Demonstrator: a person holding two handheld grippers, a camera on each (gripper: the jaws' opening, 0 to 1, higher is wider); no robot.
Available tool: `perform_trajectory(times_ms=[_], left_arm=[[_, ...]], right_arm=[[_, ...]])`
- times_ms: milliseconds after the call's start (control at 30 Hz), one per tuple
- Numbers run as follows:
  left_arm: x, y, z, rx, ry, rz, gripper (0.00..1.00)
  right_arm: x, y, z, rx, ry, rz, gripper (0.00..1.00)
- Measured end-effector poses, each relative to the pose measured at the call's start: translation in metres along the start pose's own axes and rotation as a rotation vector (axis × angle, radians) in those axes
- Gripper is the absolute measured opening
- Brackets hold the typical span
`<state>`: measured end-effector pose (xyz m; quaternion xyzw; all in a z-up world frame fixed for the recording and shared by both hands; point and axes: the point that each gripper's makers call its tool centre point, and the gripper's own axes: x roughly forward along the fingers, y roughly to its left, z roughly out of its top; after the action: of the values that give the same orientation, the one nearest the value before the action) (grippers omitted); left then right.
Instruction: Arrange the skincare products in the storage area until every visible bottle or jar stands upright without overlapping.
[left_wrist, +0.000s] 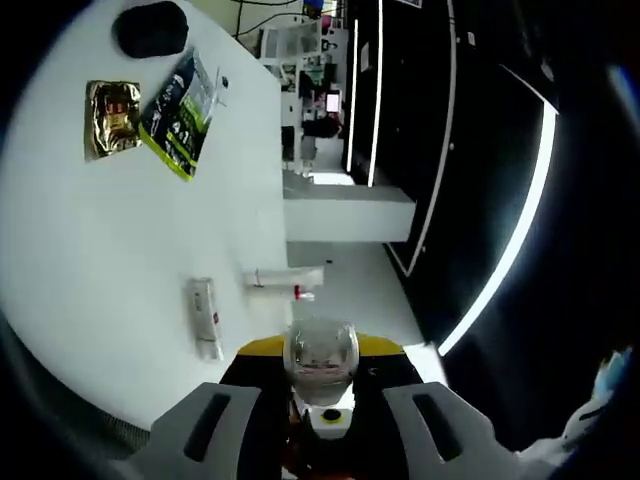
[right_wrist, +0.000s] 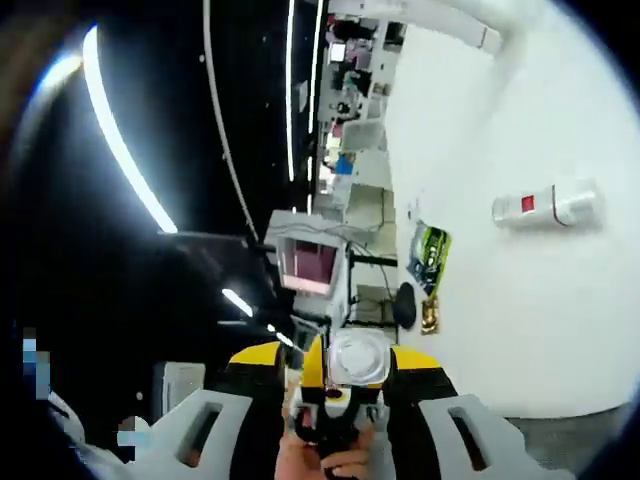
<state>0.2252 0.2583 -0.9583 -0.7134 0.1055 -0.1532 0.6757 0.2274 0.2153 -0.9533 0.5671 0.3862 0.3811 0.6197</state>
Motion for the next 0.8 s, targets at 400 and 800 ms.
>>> perform_trajectory(times_ms=[400, 800], left_arm=[[0.006, -0.003, -0.020, 0.006, 0.032, -0.005, 0.18], [0.009, -0.010, -0.071, 0.049, 0.317, -0.097, 0.22]], right_arm=[[0.003, 0.000, 0.000, -0.162, -0.033, -0.032, 0.16], [-0.031, 0.013, 0.015, -0.248, 0.266, 0.023, 0.13]])
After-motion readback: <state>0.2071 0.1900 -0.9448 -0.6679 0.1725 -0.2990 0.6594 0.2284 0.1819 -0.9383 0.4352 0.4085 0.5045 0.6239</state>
